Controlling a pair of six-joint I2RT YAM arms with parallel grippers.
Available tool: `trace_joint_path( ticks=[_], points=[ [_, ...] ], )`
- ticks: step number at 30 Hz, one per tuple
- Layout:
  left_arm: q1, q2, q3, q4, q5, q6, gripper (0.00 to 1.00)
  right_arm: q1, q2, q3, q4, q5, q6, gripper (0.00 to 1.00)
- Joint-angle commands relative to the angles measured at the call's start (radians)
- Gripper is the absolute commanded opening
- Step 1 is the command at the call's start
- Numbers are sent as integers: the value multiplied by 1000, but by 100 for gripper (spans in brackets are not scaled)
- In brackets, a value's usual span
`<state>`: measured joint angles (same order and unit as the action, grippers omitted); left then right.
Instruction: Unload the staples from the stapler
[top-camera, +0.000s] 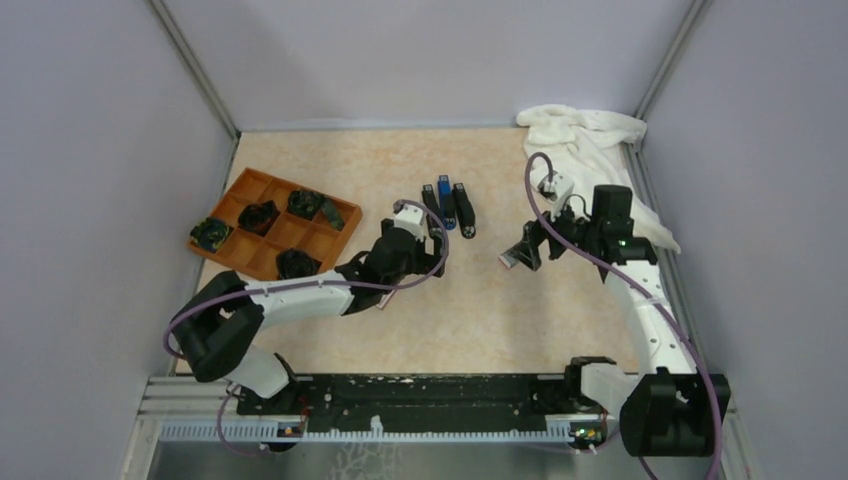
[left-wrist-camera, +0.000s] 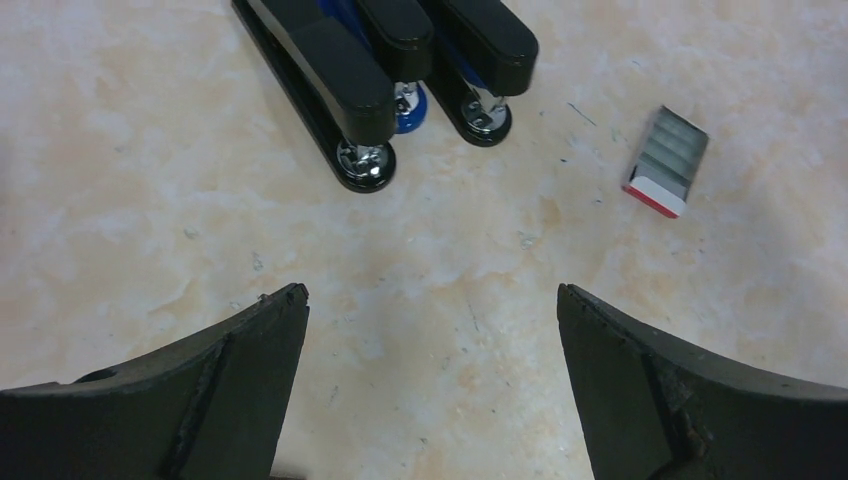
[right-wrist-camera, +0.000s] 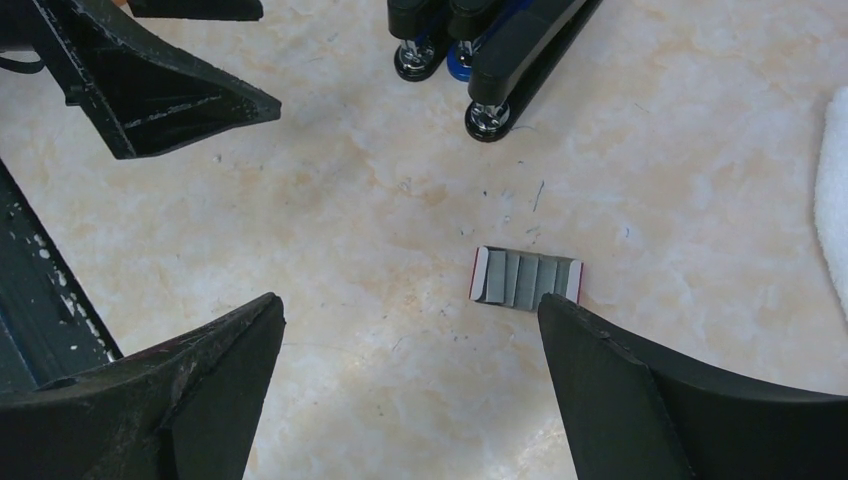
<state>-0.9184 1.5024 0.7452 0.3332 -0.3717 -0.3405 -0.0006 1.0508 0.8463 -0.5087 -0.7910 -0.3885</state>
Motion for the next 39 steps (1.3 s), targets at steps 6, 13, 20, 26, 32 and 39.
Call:
trace_joint_path(
  ticks=[6,13,20,26,32,39],
  points=[
    [175,-16,-16,130,175,-63,98,17,38,9,136,-34,64,99],
    [323,24,-58,308,344,-109,96,122,153,88,240,147,143,99],
    [347,49,89,361,307,-10,94,313,501,405,104,502,233,77],
    [355,42,329,304,165,140,95,368,749,645,-55,578,296,67],
    [358,5,159,421,112,234,97,379,819,703,-54,606,306,67],
    [365,15,64,517,140,252,97,395,908,758,-52,581,328,66]
  ],
)
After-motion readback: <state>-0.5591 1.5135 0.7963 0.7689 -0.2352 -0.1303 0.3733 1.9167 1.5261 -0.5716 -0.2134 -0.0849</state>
